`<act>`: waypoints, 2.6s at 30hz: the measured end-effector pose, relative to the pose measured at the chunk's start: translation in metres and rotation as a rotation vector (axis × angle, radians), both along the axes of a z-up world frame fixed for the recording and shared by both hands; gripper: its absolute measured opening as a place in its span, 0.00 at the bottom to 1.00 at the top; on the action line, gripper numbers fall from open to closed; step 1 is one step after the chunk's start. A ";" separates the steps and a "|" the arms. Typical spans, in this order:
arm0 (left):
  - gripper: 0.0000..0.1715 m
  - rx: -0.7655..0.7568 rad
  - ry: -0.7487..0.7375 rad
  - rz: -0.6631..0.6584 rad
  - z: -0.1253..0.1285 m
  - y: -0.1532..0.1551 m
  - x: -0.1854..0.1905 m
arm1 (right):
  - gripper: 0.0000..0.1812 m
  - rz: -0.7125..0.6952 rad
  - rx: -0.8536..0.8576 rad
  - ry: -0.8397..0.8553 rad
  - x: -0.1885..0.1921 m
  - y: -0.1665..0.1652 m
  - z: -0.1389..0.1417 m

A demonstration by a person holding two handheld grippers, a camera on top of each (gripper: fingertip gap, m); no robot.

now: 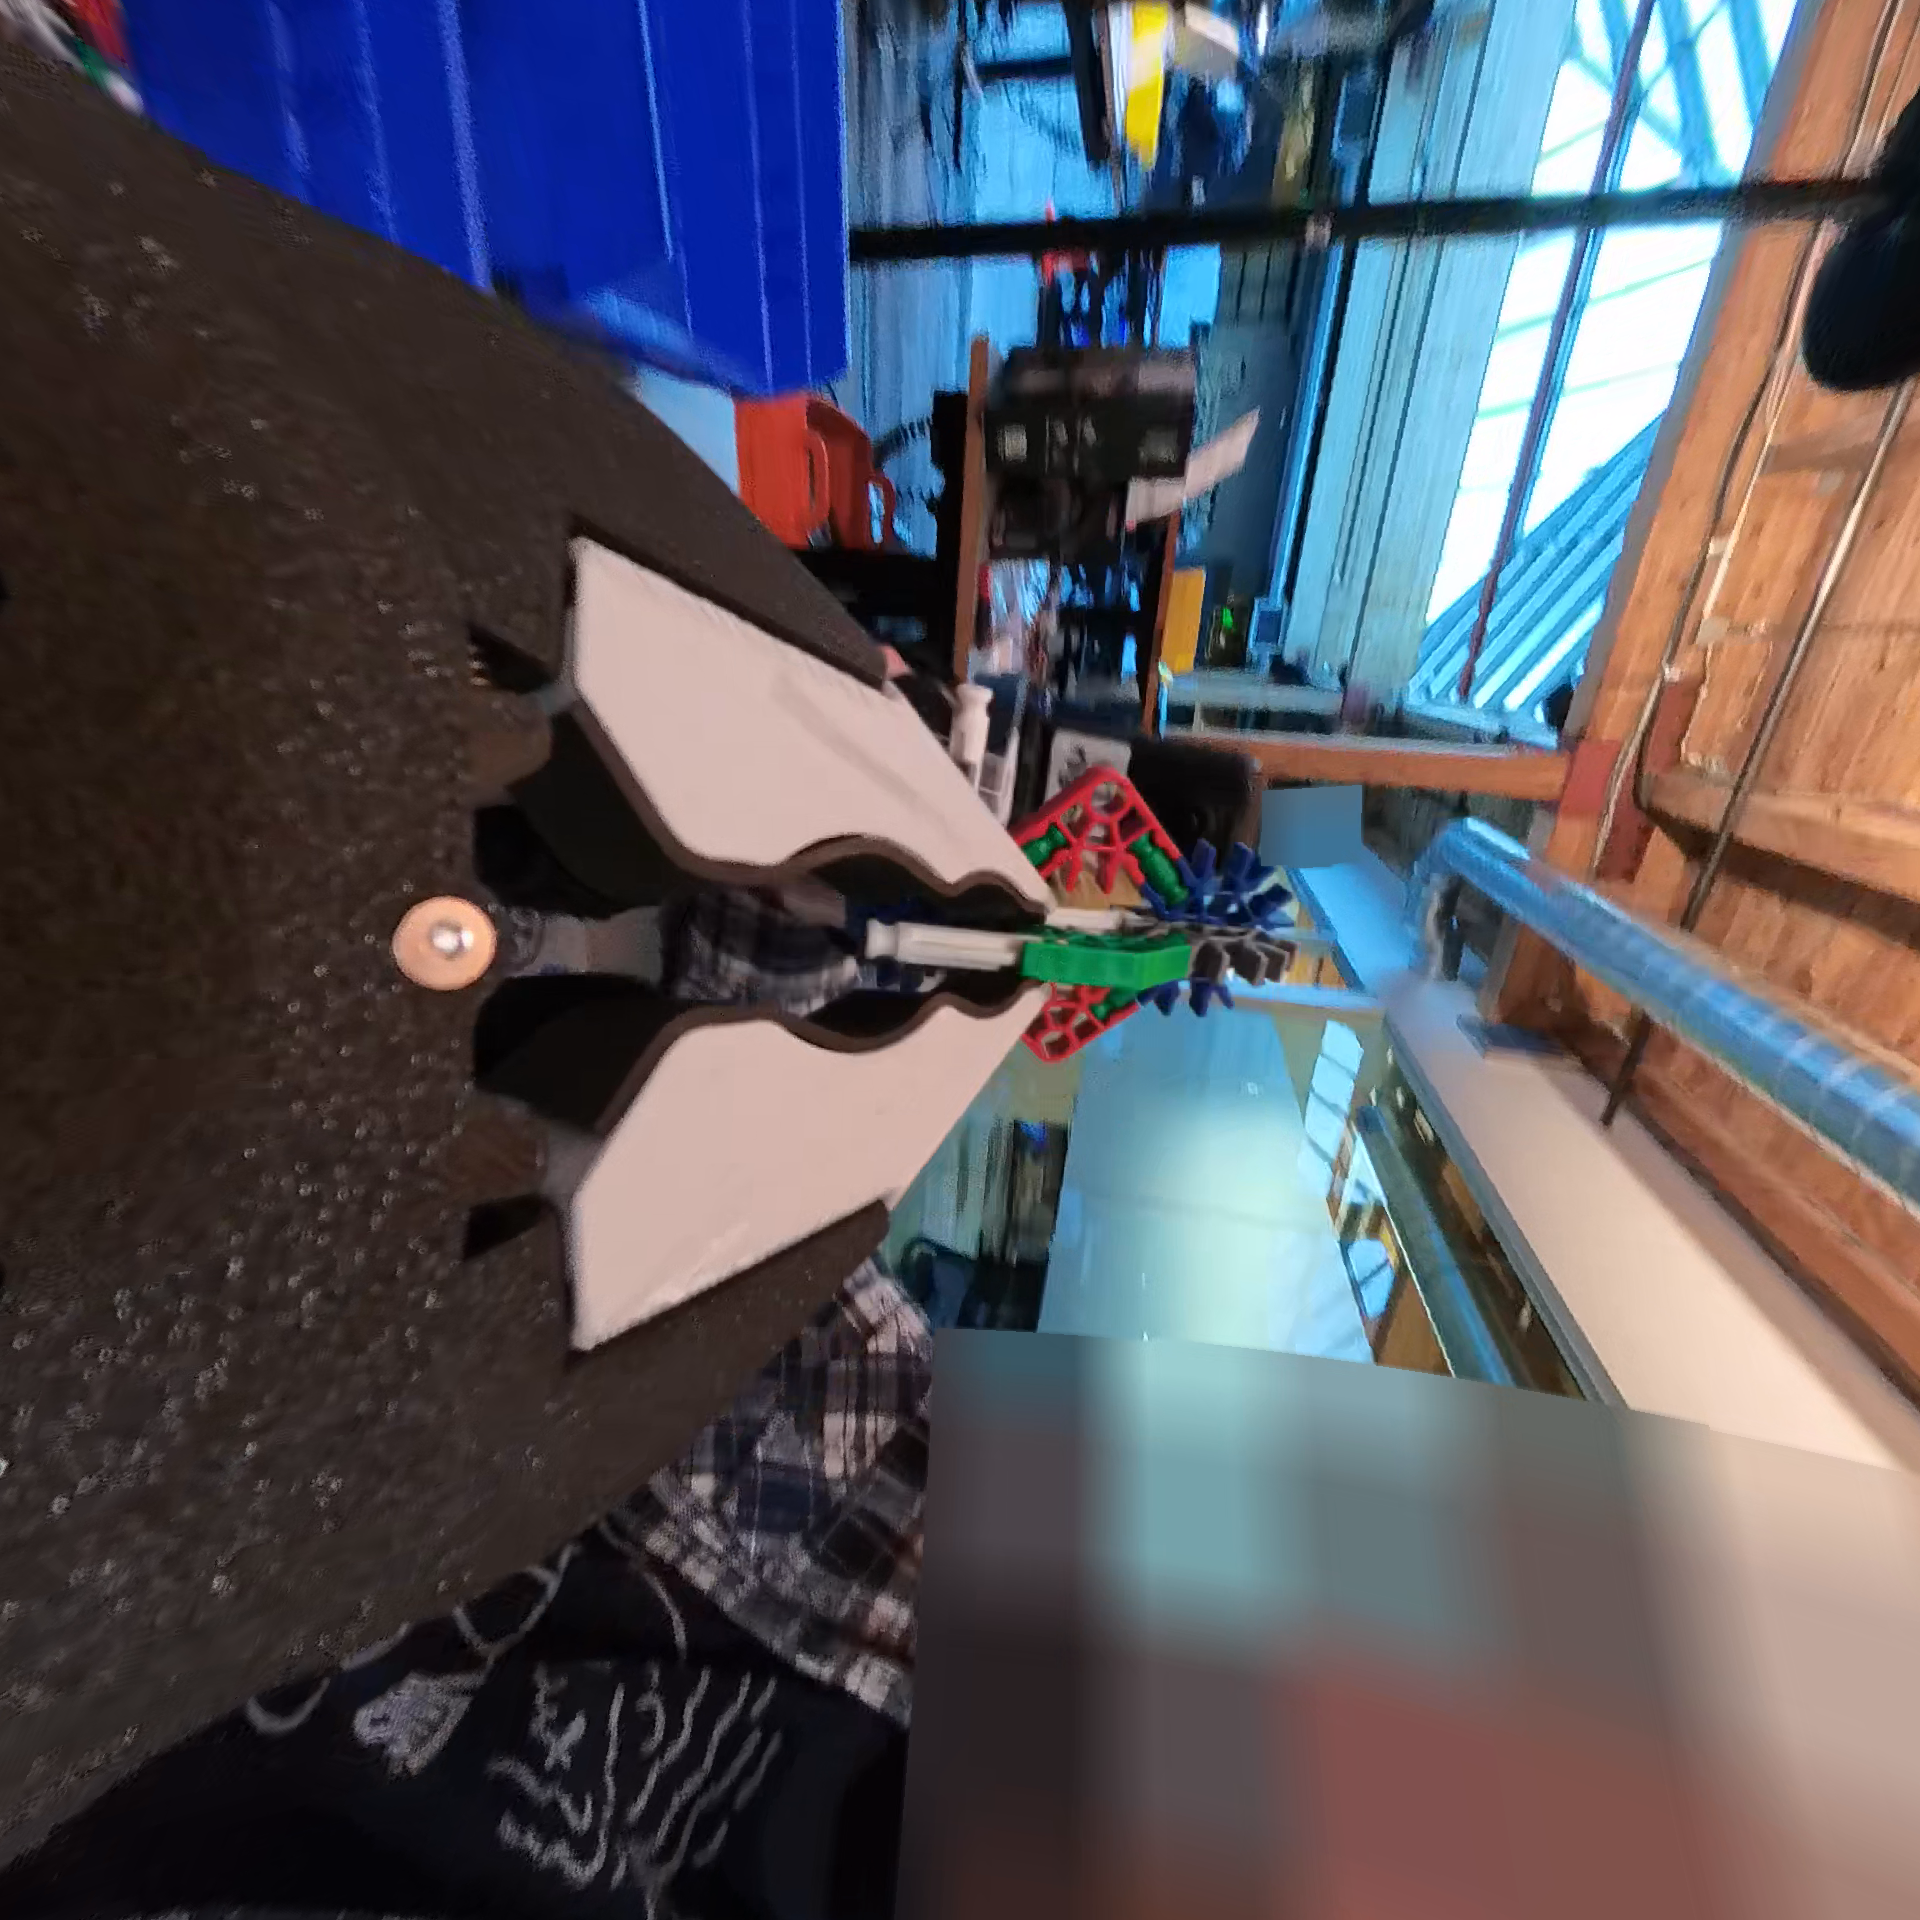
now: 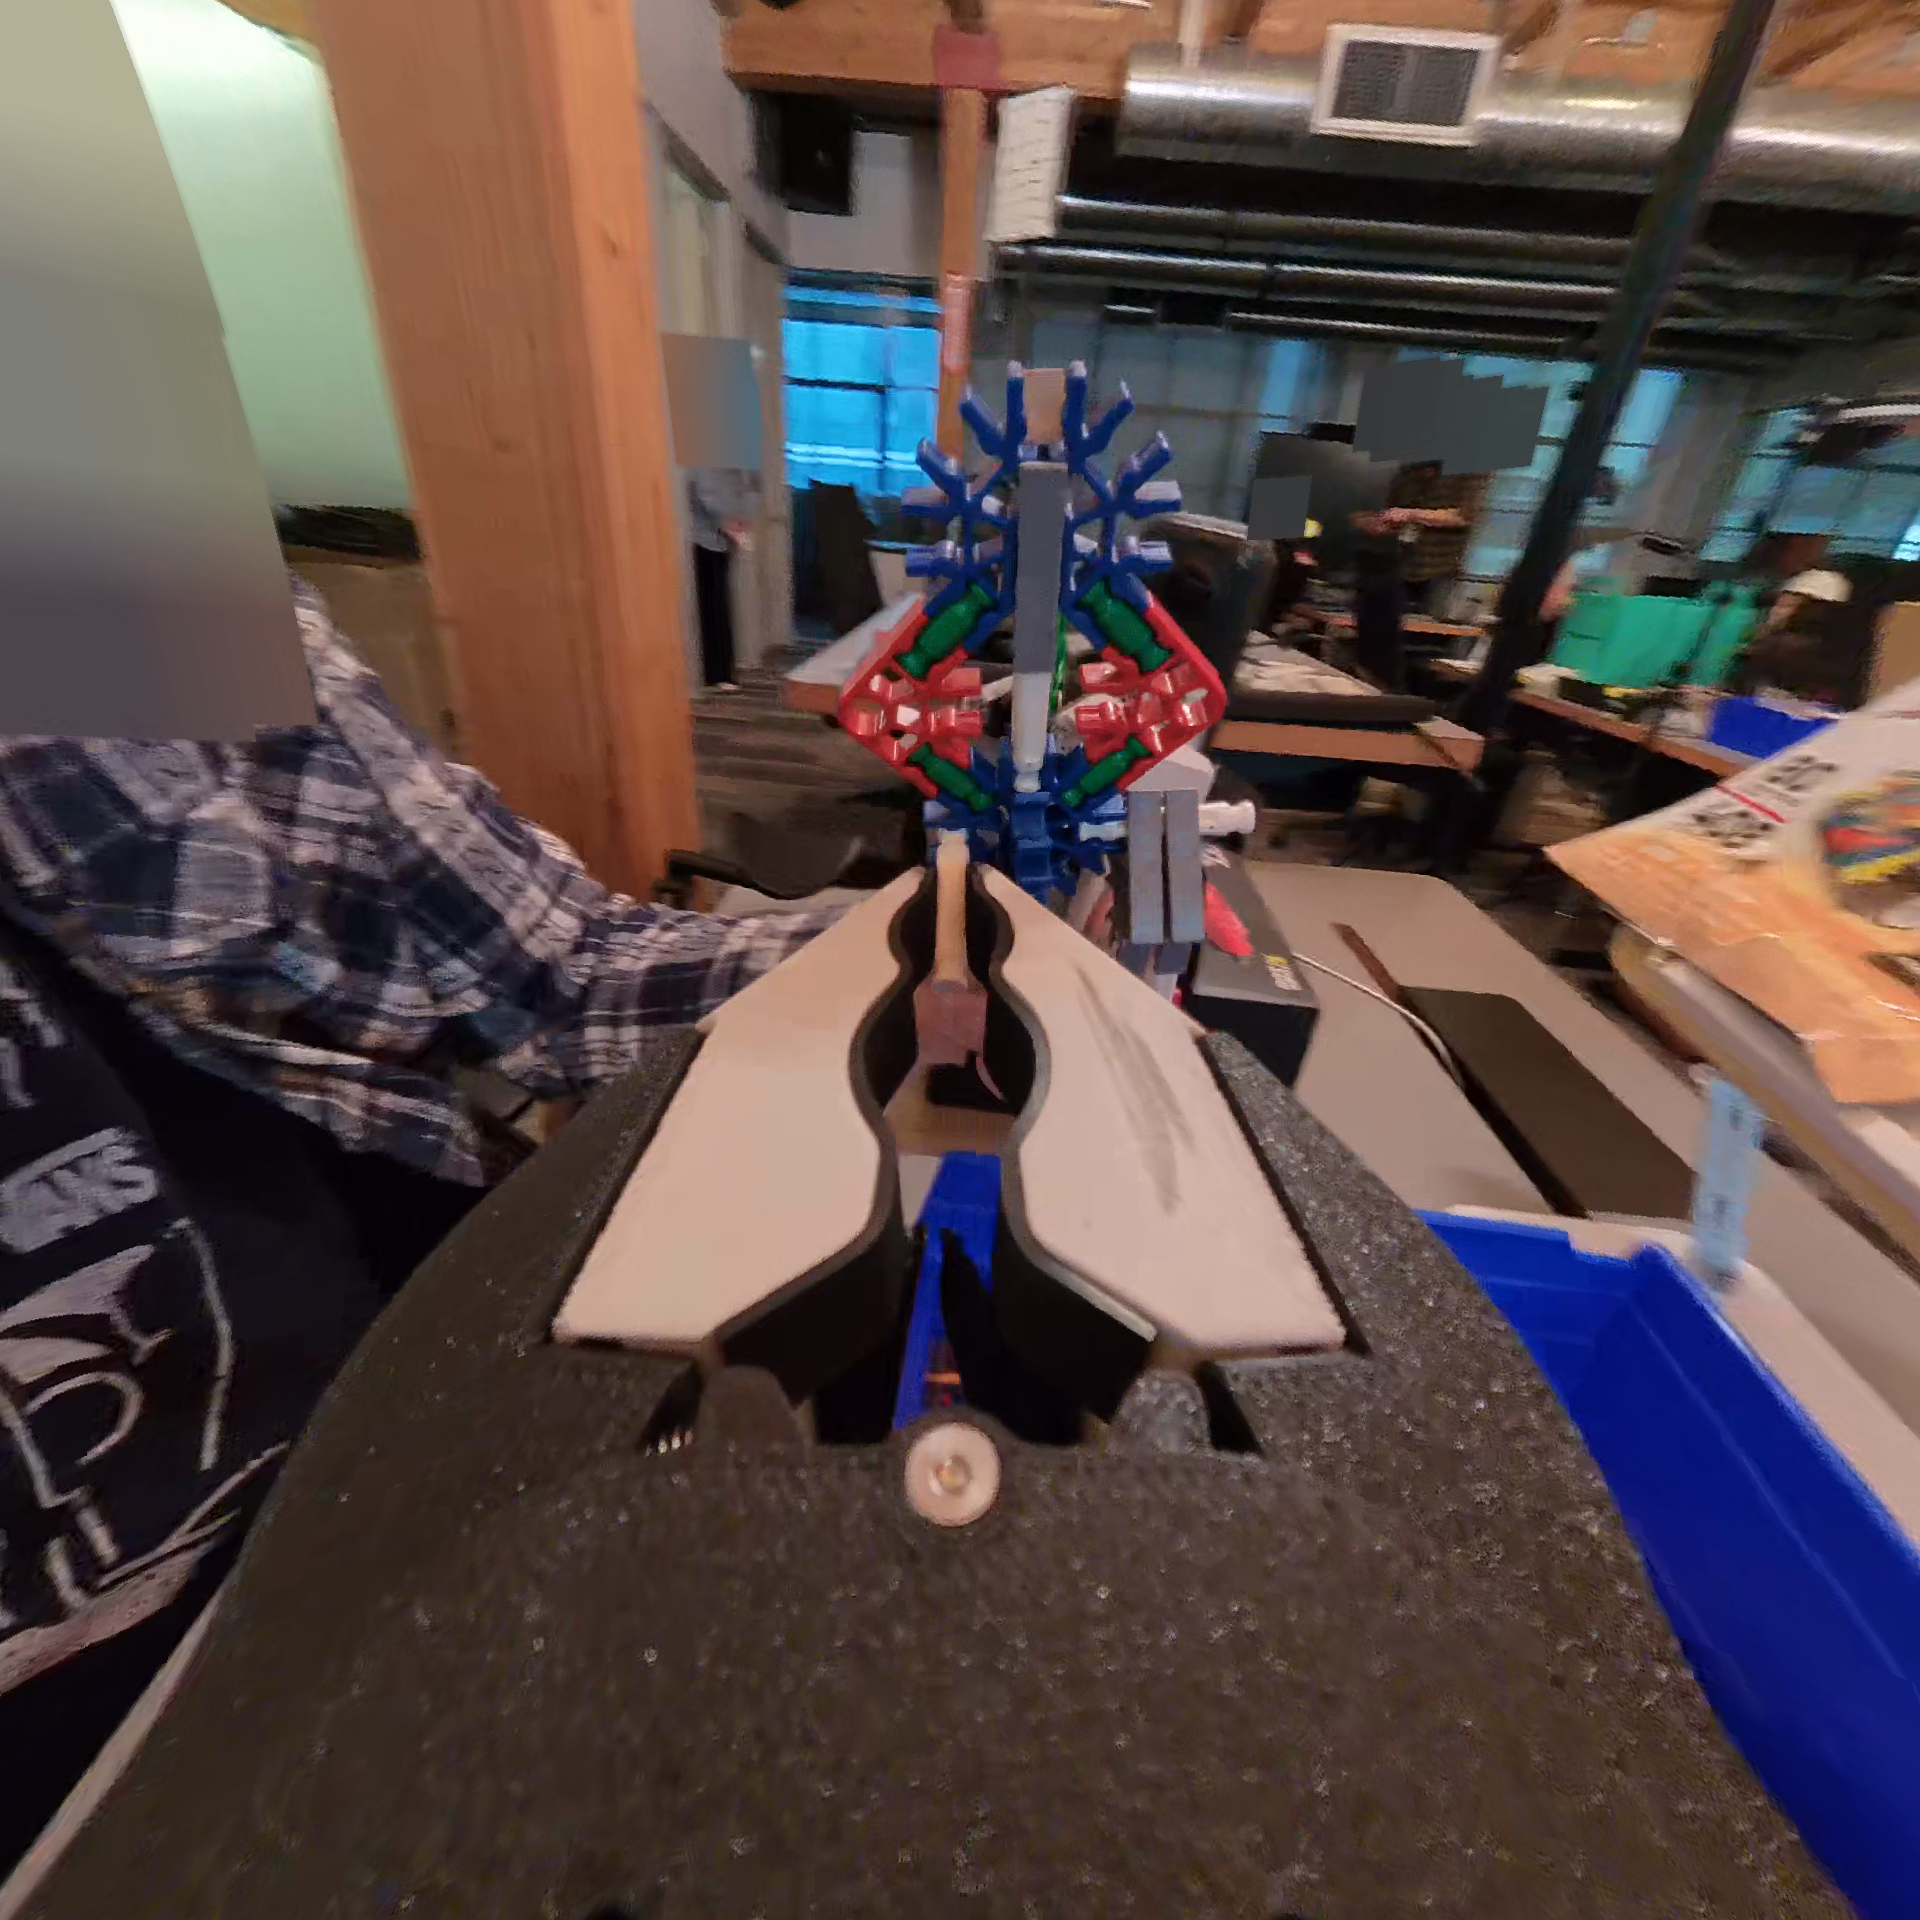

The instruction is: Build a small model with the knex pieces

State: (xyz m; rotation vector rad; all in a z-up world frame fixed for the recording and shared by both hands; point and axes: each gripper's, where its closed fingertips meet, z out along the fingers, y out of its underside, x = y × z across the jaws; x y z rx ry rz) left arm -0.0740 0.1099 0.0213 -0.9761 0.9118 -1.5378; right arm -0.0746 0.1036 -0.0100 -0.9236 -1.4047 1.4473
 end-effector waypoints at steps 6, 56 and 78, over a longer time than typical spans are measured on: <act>0.02 0.135 0.129 0.559 -0.005 0.050 -0.011 | 0.02 -0.444 0.090 -0.108 -0.012 0.049 -0.006; 0.04 -0.058 -0.128 0.091 0.011 0.021 -0.024 | 0.08 -0.464 -0.055 -0.254 -0.030 0.046 -0.026; 0.02 0.177 0.159 0.645 0.004 0.052 -0.028 | 0.08 -1.115 0.353 -0.344 0.009 0.095 -0.020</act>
